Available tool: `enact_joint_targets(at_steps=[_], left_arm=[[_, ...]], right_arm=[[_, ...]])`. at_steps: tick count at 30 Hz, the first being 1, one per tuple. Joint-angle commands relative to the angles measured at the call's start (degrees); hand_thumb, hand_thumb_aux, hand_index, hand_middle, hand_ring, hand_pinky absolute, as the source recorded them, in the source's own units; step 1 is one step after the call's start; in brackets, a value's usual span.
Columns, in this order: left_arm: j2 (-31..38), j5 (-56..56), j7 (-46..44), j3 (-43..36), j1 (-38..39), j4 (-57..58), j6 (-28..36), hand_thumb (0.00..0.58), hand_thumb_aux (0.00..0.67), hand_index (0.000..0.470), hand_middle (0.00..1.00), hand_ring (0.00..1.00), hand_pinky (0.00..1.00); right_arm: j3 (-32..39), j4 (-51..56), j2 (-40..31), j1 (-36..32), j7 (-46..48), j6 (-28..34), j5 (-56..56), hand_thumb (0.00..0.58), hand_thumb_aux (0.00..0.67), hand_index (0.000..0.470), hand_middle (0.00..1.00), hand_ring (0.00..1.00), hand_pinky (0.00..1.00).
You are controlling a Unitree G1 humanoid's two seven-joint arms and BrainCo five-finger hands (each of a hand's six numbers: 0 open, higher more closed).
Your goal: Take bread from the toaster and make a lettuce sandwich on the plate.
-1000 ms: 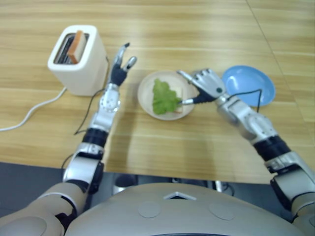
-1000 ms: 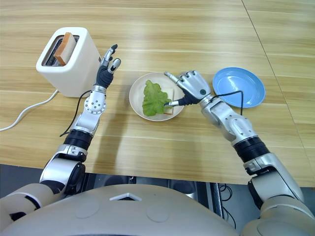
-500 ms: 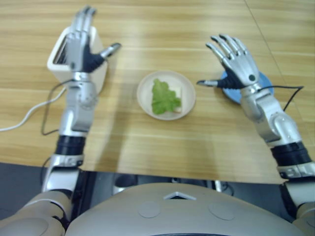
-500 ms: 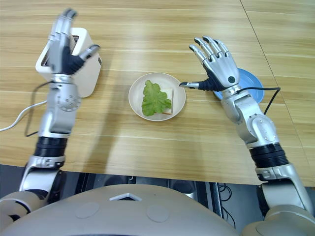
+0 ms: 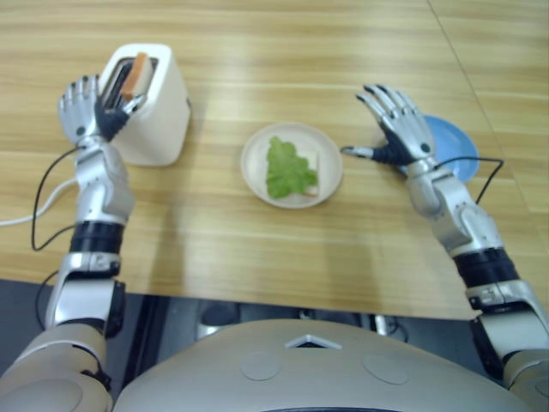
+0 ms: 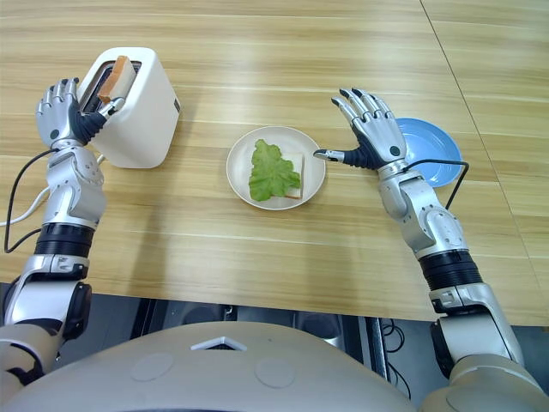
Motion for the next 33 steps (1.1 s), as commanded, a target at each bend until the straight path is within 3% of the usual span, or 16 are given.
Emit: enact_joint_targets(at_steps=[1, 2, 3, 4, 5, 6, 7, 8, 15, 16, 17, 20, 25, 29, 33], left_arm=[[0.3, -2.2, 1.2, -1.2, -0.9, 3.0, -1.2, 0.000, 0.000, 0.000, 0.00, 0.00, 0.00], [0.3, -2.6, 1.9, -1.3, -1.0, 3.0, -1.6, 0.000, 0.000, 0.000, 0.00, 0.00, 0.00], [0.3, -2.9, 2.8, -1.2, -1.0, 2.6, -1.8, 0.053, 0.032, 0.022, 0.00, 0.00, 0.00], [0.3, -3.0, 4.1, -1.1, -0.9, 1.8, -2.1, 0.580, 0.670, 0.460, 0.00, 0.00, 0.00], [0.3, -3.2, 5.5, -0.9, -0.9, 1.0, -2.6, 0.580, 0.670, 0.460, 0.31, 0.31, 0.31], [0.3, -3.4, 6.7, -0.8, -0.8, 0.2, -3.0, 0.580, 0.670, 0.460, 0.31, 0.31, 0.31], [0.2, -3.4, 8.2, -0.7, -0.6, -0.7, -3.5, 0.580, 0.670, 0.460, 0.59, 0.59, 0.59], [0.2, -3.4, 9.6, -0.6, -0.4, -1.8, -4.0, 0.580, 0.670, 0.460, 0.93, 0.93, 0.93], [-0.6, -1.0, 20.8, 1.1, 4.2, -19.4, -7.8, 0.580, 0.670, 0.460, 0.91, 0.91, 0.91], [-0.8, -0.8, 23.5, 1.9, 5.5, -23.6, -9.7, 0.580, 0.670, 0.460, 0.91, 0.91, 0.91], [-1.2, -1.6, 25.3, 2.8, 6.5, -27.1, -11.9, 0.580, 0.670, 0.460, 1.00, 1.00, 1.00], [-2.4, -7.1, 26.3, 6.2, 8.6, -34.4, -18.3, 0.580, 0.670, 0.460, 1.00, 1.00, 1.00], [-6.3, -26.0, 14.5, 7.3, 7.0, -35.0, -26.3, 0.580, 0.670, 0.460, 1.00, 1.00, 1.00], [-13.4, -44.4, -2.4, 4.0, 3.0, -23.3, -28.1, 0.580, 0.670, 0.460, 1.00, 1.00, 1.00], [-17.9, -50.8, -12.7, 2.4, 0.7, -12.1, -28.5, 0.580, 0.670, 0.460, 1.00, 1.00, 1.00]], right_arm=[[0.4, 0.6, -0.4, -0.1, -0.2, -0.4, -0.3, 0.000, 0.000, 0.000, 0.00, 0.00, 0.00], [0.4, 0.7, -0.4, -0.1, -0.2, -0.4, -0.4, 0.000, 0.000, 0.000, 0.00, 0.00, 0.00], [0.4, 0.8, -0.4, -0.1, -0.3, -0.5, -0.4, 0.000, 0.000, 0.000, 0.00, 0.00, 0.00], [0.4, 1.0, -0.5, -0.1, -0.4, -0.4, -0.5, 0.000, 0.000, 0.000, 0.00, 0.00, 0.00], [0.4, 1.0, -0.5, 0.0, -0.5, -0.4, -0.5, 0.000, 0.000, 0.000, 0.00, 0.00, 0.00], [0.3, 1.1, -0.6, 0.1, -0.5, -0.4, -0.5, 0.000, 0.000, 0.000, 0.00, 0.00, 0.00], [0.3, 1.1, -0.6, 0.2, -0.6, -0.3, -0.5, 0.000, 0.000, 0.000, 0.00, 0.00, 0.00], [0.4, 1.3, -0.6, 0.2, -0.6, -0.3, -0.6, 0.000, 0.000, 0.000, 0.00, 0.00, 0.00], [0.6, 2.1, -0.6, 0.0, -1.1, -0.1, -1.1, 0.000, 0.000, 0.000, 0.00, 0.00, 0.00], [0.6, 2.2, -0.5, 0.0, -1.1, -0.1, -1.1, 0.000, 0.000, 0.000, 0.00, 0.00, 0.00], [0.6, 2.3, -0.5, -0.1, -1.2, 0.0, -1.2, 0.000, 0.000, 0.000, 0.00, 0.00, 0.00], [0.7, 2.8, -0.2, -0.4, -1.3, -0.1, -1.1, 0.000, 0.000, 0.000, 0.00, 0.00, 0.00], [0.0, 3.4, 0.3, -0.4, -1.5, -0.5, 0.2, 0.000, 0.000, 0.000, 0.00, 0.00, 0.00], [-2.2, 4.4, 1.2, -0.5, -1.5, -1.8, 4.8, 0.000, 0.000, 0.000, 0.00, 0.00, 0.00], [-4.7, 5.6, 2.0, -0.7, -0.9, -3.5, 10.6, 0.000, 0.000, 0.000, 0.00, 0.00, 0.00]])
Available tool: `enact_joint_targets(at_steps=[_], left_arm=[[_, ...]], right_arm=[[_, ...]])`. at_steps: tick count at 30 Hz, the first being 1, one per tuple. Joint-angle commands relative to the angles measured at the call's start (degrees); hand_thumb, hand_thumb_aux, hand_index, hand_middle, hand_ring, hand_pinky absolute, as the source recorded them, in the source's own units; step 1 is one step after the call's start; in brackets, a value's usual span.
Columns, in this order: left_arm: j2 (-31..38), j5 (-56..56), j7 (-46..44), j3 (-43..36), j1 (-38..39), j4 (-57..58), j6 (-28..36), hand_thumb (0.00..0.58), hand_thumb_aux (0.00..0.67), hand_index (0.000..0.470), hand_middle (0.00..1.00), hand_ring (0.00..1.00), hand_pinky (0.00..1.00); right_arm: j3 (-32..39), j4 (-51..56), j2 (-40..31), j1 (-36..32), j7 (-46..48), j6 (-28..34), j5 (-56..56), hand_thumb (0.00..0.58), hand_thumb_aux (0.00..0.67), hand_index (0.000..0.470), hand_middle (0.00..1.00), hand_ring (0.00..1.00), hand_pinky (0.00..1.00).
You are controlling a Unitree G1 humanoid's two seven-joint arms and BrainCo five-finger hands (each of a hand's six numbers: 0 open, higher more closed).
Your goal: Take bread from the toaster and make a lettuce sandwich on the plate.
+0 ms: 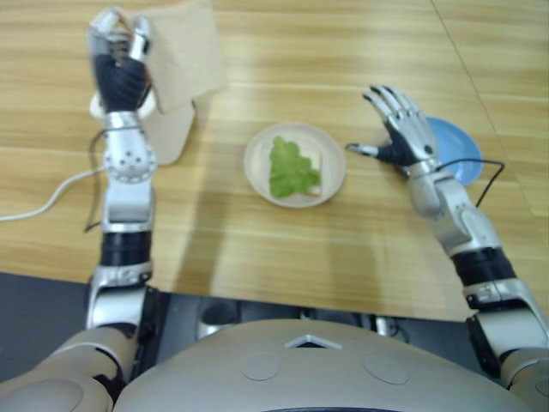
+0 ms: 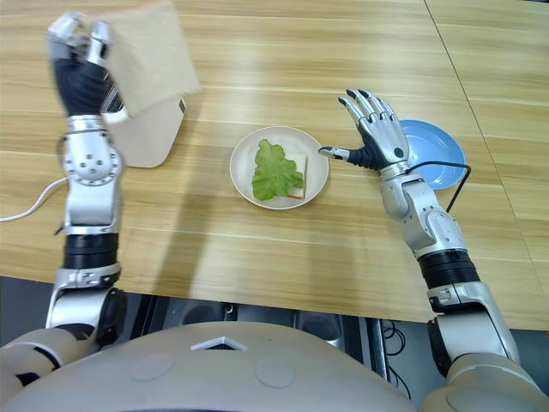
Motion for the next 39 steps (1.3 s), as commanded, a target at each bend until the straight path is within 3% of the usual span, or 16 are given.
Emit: enact_joint_targets(at_steps=[1, 10, 15, 29, 39], left_arm=[[-2.9, -6.7, -9.8, -1.2, -1.9, 10.4, 0.3, 0.580, 0.670, 0.460, 1.00, 1.00, 1.00], [-8.8, -12.3, -25.7, -1.8, -10.1, 35.3, 0.3, 0.580, 0.670, 0.460, 1.00, 1.00, 1.00], [-11.7, -11.3, -27.6, -2.1, -12.4, 42.4, 0.6, 0.580, 0.670, 0.460, 1.00, 1.00, 1.00], [-14.1, 3.1, -15.0, -9.7, -16.1, 52.9, -2.1, 0.580, 0.670, 0.460, 1.00, 1.00, 1.00], [-12.4, 9.5, -8.6, -12.7, -18.1, 62.4, -1.4, 0.580, 0.670, 0.460, 1.00, 1.00, 1.00]], right_arm=[[-3.2, 1.7, 0.3, -0.1, 0.8, -1.3, 5.3, 0.000, 0.000, 0.000, 0.00, 0.00, 0.00], [-4.6, 4.0, 0.4, -0.6, 1.3, -2.6, 8.5, 0.000, 0.000, 0.000, 0.00, 0.00, 0.00], [-3.3, 5.9, 1.2, -1.9, 0.9, -2.9, 7.5, 0.000, 0.000, 0.000, 0.00, 0.00, 0.00], [1.1, 6.4, 2.2, -3.4, 0.5, -2.1, 2.1, 0.000, 0.000, 0.000, 0.00, 0.00, 0.00], [12.4, 1.7, 1.7, -3.8, 3.5, -3.5, -10.7, 0.000, 0.000, 0.000, 0.00, 0.00, 0.00]])
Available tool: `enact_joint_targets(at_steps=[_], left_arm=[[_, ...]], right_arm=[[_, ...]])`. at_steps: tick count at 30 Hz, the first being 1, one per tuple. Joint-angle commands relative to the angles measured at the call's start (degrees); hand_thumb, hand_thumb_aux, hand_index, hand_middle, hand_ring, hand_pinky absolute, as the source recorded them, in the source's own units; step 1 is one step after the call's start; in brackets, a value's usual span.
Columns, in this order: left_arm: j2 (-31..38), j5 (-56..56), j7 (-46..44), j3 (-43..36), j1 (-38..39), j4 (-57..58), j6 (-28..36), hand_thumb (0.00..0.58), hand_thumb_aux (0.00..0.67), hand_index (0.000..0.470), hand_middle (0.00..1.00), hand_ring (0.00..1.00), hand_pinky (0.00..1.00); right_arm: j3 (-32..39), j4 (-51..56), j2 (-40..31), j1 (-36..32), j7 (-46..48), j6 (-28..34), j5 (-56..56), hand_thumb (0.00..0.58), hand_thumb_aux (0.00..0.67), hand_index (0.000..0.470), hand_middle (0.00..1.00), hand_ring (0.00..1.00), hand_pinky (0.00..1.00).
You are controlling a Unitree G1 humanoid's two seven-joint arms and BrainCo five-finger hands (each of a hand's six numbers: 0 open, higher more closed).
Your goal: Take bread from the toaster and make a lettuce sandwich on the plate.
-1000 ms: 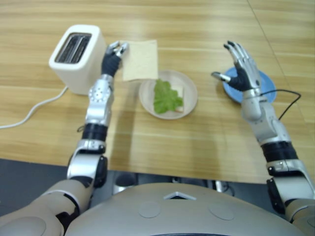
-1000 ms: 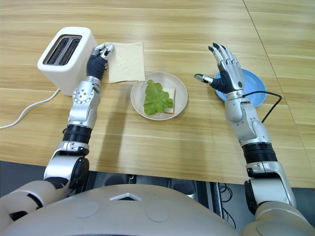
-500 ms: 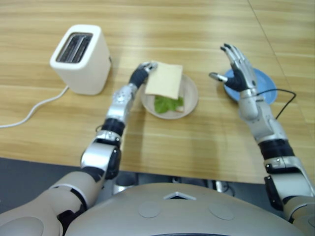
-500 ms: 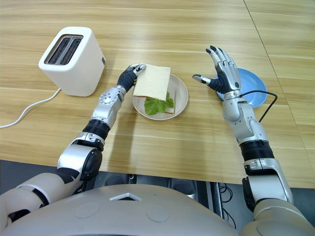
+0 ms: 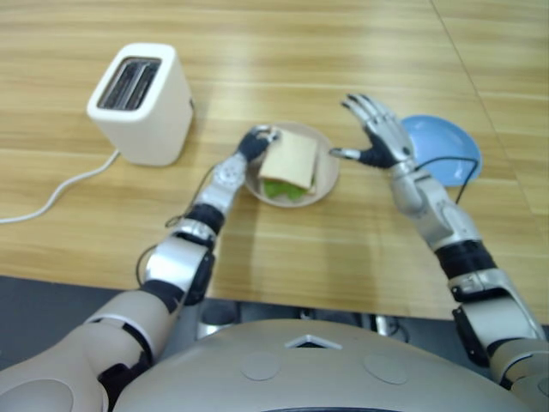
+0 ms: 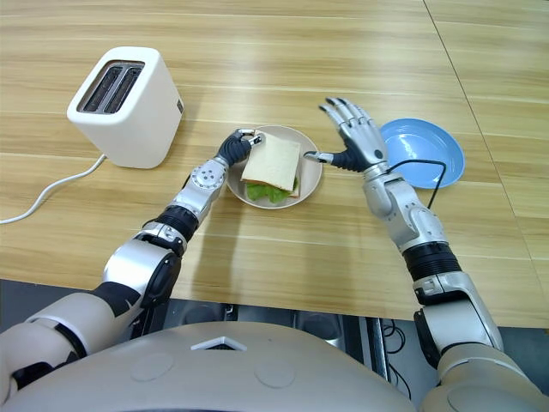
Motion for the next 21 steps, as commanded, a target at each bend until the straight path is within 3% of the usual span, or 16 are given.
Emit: enact_joint_targets(at_steps=[1, 10, 20, 21], left_arm=[[0.7, 1.8, 0.4, -0.9, -0.3, 3.5, 1.0, 0.580, 0.670, 0.460, 1.00, 1.00, 1.00], [0.2, 3.0, 0.4, -1.4, -0.3, 4.8, 0.6, 0.580, 0.670, 0.460, 1.00, 1.00, 1.00], [1.5, 4.4, 2.5, -1.6, -0.1, 2.0, -0.5, 0.580, 0.670, 0.460, 1.00, 1.00, 1.00], [2.1, 5.3, 4.0, -1.9, 0.0, 0.7, -0.9, 0.578, 0.628, 0.431, 1.00, 1.00, 1.00]], right_arm=[[6.3, -1.3, -0.9, -0.5, 2.7, -1.5, -6.5, 0.000, 0.000, 0.000, 0.00, 0.00, 0.00], [16.1, 4.6, -0.5, -3.0, 7.2, -1.4, -14.3, 0.000, 0.000, 0.000, 0.00, 0.00, 0.00], [24.7, 15.2, 0.9, -3.5, 18.3, -0.5, -16.5, 0.000, 0.000, 0.000, 0.00, 0.00, 0.00], [25.1, 15.7, 1.0, -3.5, 18.9, -0.3, -16.6, 0.000, 0.000, 0.000, 0.00, 0.00, 0.00]])
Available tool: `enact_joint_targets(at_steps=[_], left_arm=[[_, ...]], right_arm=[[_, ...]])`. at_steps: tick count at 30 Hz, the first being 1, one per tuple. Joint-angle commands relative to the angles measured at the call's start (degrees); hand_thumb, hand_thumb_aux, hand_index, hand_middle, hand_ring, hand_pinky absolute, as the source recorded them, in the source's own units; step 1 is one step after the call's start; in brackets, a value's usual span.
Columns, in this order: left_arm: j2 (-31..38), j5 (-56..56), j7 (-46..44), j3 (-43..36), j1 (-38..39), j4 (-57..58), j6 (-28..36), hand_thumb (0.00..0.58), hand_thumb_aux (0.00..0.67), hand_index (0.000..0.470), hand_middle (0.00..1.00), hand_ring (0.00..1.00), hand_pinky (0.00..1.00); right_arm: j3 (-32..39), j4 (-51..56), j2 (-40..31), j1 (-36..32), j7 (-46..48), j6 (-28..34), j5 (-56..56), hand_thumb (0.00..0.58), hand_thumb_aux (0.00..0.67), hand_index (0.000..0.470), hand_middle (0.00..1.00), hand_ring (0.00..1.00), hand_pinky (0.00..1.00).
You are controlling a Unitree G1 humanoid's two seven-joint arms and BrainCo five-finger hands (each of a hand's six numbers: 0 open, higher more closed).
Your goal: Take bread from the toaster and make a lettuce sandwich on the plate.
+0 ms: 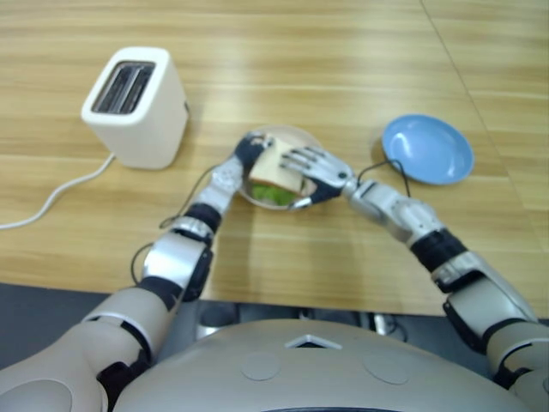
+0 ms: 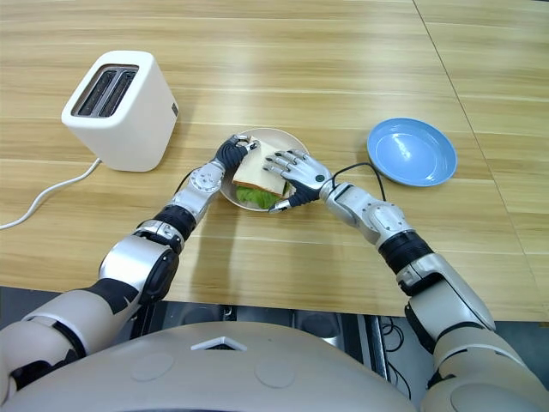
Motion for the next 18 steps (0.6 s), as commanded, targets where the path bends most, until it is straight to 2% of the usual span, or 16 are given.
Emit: enact_joint_targets(at_steps=[1, 2, 3, 7, 10, 15, 18], left_arm=[[2.2, 3.3, 4.8, -1.6, 0.9, -5.0, -1.4, 0.104, 0.063, 0.043, 0.92, 0.92, 0.92], [3.4, 4.4, 7.4, -1.6, 1.4, -8.0, -1.7, 0.000, 0.000, 0.000, 0.40, 0.40, 0.40], [4.8, 5.9, 10.5, -1.4, 2.2, -11.6, -1.9, 0.000, 0.000, 0.000, 0.00, 0.00, 0.00], [11.0, 12.4, 19.8, 1.6, 8.5, -33.1, -0.1, 0.000, 0.000, 0.000, 0.00, 0.00, 0.00], [14.3, 15.1, 22.0, 4.3, 13.2, -46.1, 2.9, 0.000, 0.000, 0.000, 0.00, 0.00, 0.00], [16.1, 11.0, 16.6, 6.7, 17.5, -54.2, 4.2, 0.000, 0.000, 0.000, 0.00, 0.00, 0.00], [15.8, 3.4, 8.4, 7.1, 19.6, -53.9, 3.0, 0.000, 0.000, 0.000, 0.00, 0.00, 0.00]], right_arm=[[6.8, 8.7, 0.3, 3.5, 9.1, 1.5, -3.4, 0.000, 0.000, 0.000, 0.00, 0.00, 0.00], [7.0, 9.0, 0.5, 3.6, 9.4, 1.6, -3.4, 0.000, 0.000, 0.000, 0.00, 0.00, 0.00], [7.1, 9.2, 0.6, 3.7, 9.6, 2.0, -3.6, 0.000, 0.000, 0.000, 0.00, 0.00, 0.00], [7.4, 9.4, 0.7, 3.8, 9.7, 2.3, -3.8, 0.000, 0.000, 0.000, 0.00, 0.00, 0.00], [7.5, 9.4, 0.6, 3.8, 9.0, 2.6, -3.7, 0.000, 0.000, 0.000, 0.00, 0.00, 0.00], [4.4, 5.1, -0.1, 3.7, 2.1, 0.5, -0.7, 0.000, 0.000, 0.000, 0.00, 0.00, 0.00], [-5.6, -6.7, -1.0, 6.3, -8.6, -3.8, 7.5, 0.000, 0.000, 0.000, 0.00, 0.00, 0.00]])
